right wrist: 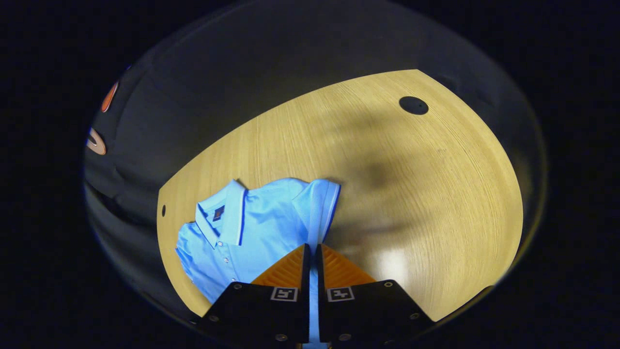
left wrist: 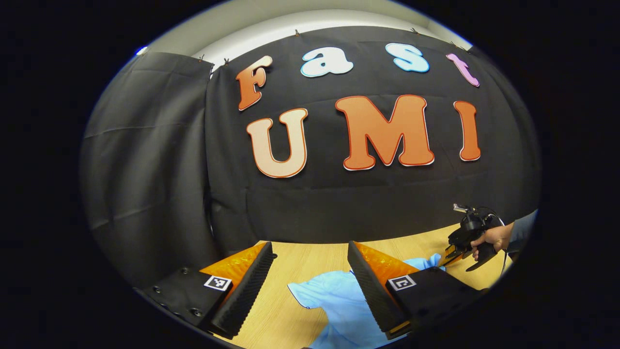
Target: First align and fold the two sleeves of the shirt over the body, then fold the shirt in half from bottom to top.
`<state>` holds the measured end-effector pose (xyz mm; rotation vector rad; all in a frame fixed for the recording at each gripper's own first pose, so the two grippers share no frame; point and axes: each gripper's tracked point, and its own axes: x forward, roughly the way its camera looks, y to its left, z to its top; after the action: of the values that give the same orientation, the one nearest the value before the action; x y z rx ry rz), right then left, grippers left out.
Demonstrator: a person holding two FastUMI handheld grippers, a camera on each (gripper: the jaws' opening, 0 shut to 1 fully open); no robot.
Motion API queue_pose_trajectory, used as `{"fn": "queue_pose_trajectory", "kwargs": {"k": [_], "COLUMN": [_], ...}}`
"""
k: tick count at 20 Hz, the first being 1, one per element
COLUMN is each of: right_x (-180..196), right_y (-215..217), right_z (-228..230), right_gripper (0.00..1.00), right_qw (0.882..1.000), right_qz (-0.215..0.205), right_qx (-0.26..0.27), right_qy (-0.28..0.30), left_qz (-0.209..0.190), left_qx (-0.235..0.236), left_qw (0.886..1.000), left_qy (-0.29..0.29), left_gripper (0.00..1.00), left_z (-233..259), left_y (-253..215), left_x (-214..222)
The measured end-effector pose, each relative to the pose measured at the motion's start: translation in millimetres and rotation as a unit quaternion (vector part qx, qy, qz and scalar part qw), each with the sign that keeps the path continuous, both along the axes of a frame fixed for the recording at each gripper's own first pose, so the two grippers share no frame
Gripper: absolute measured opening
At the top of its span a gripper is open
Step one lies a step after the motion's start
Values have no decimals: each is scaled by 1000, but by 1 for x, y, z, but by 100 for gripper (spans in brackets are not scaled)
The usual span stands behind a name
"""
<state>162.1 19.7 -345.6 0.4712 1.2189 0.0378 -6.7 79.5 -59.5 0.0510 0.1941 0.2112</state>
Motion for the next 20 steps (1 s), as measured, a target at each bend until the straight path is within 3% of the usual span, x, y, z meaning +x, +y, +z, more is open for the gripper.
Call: {"fn": "queue_pose_trajectory", "kwargs": {"k": [4, 11, 13, 14, 15, 16, 17, 20], "right_x": [6, -2, -3, -2, -5, -7, -10, -14], "right_y": [31, 85, 104, 110, 114, 116, 113, 102], "right_z": [21, 24, 31, 39, 42, 47, 49, 59], "right_gripper": [8, 8, 14, 27, 33, 26, 35, 37], "right_qw": [999, 997, 994, 993, 992, 992, 992, 992], "right_qz": [15, 71, 86, 90, 94, 95, 99, 102], "right_qx": [28, 29, 51, 60, 66, 67, 63, 43], "right_qy": [-13, -21, -33, -42, -45, -47, -50, -68], "left_qz": [9, 31, 35, 35, 35, 33, 30, 23], "left_qx": [2, -15, -24, -29, -37, -46, -60, -94], "left_qw": [1000, 999, 999, 999, 998, 998, 997, 994], "left_qy": [0, 14, 21, 25, 30, 36, 39, 51], "left_gripper": [100, 100, 100, 100, 100, 100, 100, 100], "left_z": [-2, -20, -26, -29, -33, -36, -41, -49], "left_y": [6, 28, 33, 37, 40, 42, 46, 58], "left_x": [-5, -15, -15, -14, -12, -8, -7, -1]}}
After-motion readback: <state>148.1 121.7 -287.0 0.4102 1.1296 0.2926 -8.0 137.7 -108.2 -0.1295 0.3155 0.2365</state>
